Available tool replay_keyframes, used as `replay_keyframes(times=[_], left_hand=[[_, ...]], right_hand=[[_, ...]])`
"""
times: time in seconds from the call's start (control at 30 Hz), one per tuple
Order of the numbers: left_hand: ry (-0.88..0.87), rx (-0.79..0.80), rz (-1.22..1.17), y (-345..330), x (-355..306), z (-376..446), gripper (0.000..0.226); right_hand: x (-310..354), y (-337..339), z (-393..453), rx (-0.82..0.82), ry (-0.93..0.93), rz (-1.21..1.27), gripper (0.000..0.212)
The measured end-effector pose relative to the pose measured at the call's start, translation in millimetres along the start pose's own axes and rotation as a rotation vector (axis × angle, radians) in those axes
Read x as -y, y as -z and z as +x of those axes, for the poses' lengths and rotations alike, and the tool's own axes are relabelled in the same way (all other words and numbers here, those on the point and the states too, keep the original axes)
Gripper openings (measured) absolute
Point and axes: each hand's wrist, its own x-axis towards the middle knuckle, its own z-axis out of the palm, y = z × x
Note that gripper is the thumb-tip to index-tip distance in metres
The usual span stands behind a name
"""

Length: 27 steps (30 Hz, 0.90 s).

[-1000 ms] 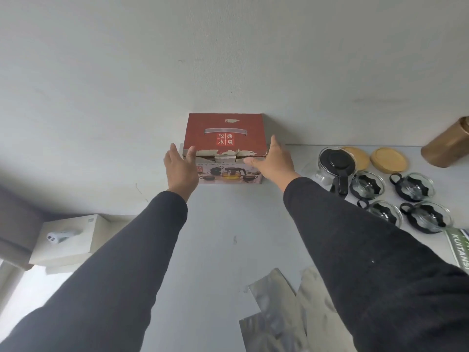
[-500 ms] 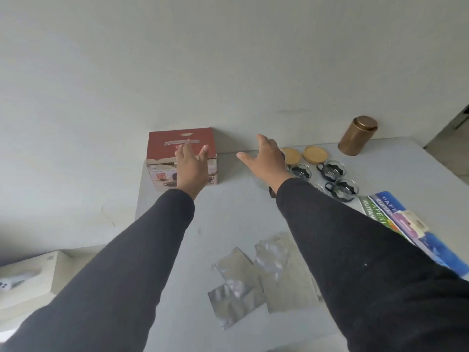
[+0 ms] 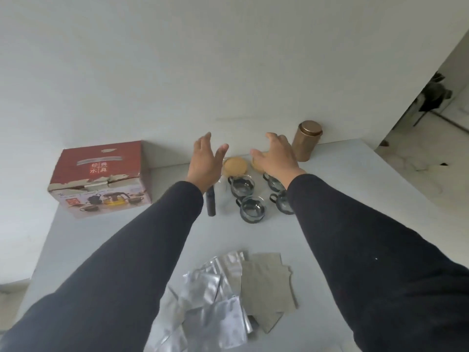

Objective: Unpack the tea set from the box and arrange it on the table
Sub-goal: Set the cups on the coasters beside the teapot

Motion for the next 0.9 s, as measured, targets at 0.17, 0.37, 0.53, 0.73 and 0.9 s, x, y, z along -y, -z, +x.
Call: replay_keyframes(times=[0.17, 0.37, 0.53, 0.73, 0.9], left_hand=[[0.041, 0.055, 0.040, -104.2, -50.2, 49.9, 0.066], [0.100, 0.134, 0.103, -202.4, -90.8, 90.2, 0.074], [0.152, 0.174, 0.128, -262.7, -105.1, 117.5, 0.085], [0.205, 0.181, 0.046, -314.6, -110.6, 153.3, 0.099], [0.278, 0.115, -0.099, -347.0, -111.7, 183.9, 0.107]], right_hand=[[-85.3, 28.8, 75.9, 0.002, -0.037, 0.035, 0.064], [-167.4, 52.4, 147.3, 0.036, -0.036, 0.005, 0.056], [-204.5, 52.5, 198.8, 0.057, -0.015, -0.005, 0.059], [-222.6, 35.8, 249.4, 0.070, 0.011, -0.024, 0.058], [-234.1, 20.9, 269.9, 0.018, 0.052, -0.087, 0.062]])
